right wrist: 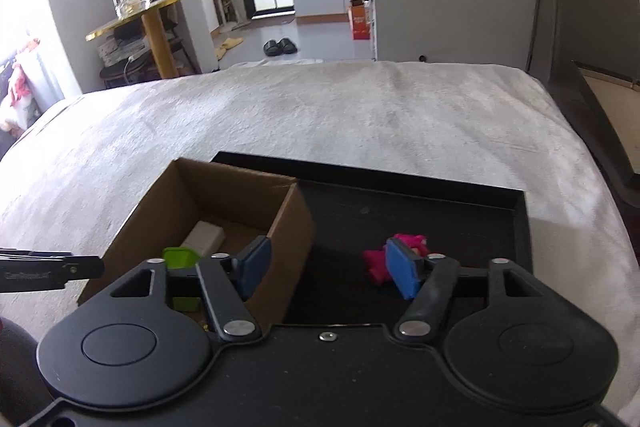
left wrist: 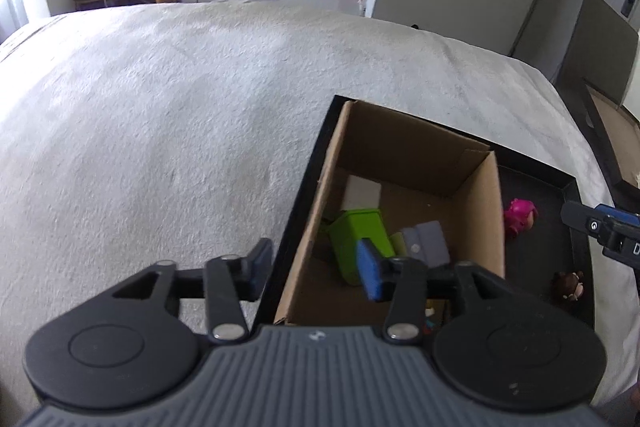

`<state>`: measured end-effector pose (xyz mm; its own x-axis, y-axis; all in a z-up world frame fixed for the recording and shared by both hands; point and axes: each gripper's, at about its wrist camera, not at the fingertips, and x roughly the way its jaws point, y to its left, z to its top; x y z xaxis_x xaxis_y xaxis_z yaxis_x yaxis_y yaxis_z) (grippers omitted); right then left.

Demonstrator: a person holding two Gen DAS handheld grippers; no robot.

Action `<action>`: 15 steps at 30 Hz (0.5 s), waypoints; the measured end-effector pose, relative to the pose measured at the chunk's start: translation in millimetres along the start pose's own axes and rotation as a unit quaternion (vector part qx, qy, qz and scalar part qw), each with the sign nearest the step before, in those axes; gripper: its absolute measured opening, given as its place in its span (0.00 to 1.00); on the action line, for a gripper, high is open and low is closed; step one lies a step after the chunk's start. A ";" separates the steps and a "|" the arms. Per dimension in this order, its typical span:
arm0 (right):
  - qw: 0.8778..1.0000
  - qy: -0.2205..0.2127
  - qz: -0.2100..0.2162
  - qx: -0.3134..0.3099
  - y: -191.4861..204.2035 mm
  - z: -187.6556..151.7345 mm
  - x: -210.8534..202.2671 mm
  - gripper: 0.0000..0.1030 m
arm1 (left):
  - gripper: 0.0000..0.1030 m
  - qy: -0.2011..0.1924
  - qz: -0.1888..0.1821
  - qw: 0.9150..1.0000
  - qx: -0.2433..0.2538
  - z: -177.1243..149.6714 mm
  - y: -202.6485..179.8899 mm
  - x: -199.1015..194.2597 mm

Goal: Organize rigid objects
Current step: 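Move the right tool back over the tray toward the brown doll figure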

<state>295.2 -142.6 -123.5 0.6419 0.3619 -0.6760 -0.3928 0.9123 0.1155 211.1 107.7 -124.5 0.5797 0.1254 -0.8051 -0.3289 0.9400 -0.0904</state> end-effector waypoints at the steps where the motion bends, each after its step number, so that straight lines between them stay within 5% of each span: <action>1: 1.000 -0.004 0.000 0.002 -3.9 0.0 -0.1 0.67 | 0.53 0.000 0.005 1.000 0.005 1.2 -3.1 -0.5; 6: 0.999 -0.010 0.009 0.031 -28.9 0.6 2.9 0.68 | 0.69 -0.007 0.033 0.999 0.029 6.0 -20.3 -4.9; 15: 0.997 -0.017 0.024 0.076 -70.1 -8.2 13.1 0.74 | 0.77 -0.020 0.053 0.997 0.050 17.1 -53.7 -8.1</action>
<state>325.8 -203.3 -146.3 0.6475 0.4098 -0.6425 -0.3209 0.9113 0.2579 236.8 61.7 -103.1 0.5752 0.2364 -0.7831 -0.3154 0.9474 0.0544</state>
